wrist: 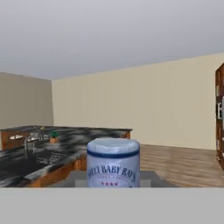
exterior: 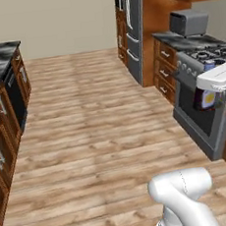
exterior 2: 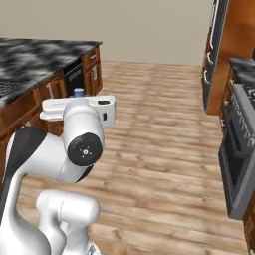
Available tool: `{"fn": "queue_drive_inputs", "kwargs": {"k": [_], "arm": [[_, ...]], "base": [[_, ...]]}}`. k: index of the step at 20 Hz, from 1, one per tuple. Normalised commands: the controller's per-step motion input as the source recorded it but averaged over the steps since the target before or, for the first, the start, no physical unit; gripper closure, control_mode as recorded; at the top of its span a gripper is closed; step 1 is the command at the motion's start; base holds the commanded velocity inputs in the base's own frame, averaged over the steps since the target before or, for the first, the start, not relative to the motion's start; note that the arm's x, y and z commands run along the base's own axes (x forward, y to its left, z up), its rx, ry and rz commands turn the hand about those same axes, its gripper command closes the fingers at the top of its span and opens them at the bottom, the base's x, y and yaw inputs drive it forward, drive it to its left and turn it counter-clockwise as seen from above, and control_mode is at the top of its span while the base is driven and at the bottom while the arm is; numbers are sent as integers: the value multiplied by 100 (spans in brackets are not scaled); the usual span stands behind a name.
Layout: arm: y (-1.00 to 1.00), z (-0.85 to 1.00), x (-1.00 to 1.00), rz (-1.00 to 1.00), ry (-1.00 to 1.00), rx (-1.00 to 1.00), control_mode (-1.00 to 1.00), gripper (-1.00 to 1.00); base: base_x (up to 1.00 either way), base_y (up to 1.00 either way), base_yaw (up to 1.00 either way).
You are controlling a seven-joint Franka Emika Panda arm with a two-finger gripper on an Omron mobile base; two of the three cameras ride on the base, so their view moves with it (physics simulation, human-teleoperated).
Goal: Move the condiment bottle and oil and vinegar bottle from the cabinet to the dining counter.
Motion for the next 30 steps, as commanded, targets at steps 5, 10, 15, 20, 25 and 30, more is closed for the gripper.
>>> {"fn": "queue_drive_inputs", "kwargs": {"k": [5, 10, 15, 20, 25, 30], "arm": [[0, 0, 0, 0, 0, 0, 100, 100], [0, 0, 0, 0, 0, 0, 100, 100], [0, 0, 0, 0, 0, 0, 100, 100], [0, 0, 0, 0, 0, 0, 100, 100], [0, 0, 0, 0, 0, 0, 100, 100], [0, 0, 0, 0, 0, 0, 100, 100]], "base": [[36, 15, 50], [39, 10, 50], [39, 7, 51], [36, 6, 52], [35, 7, 52], [33, 8, 52]]}}
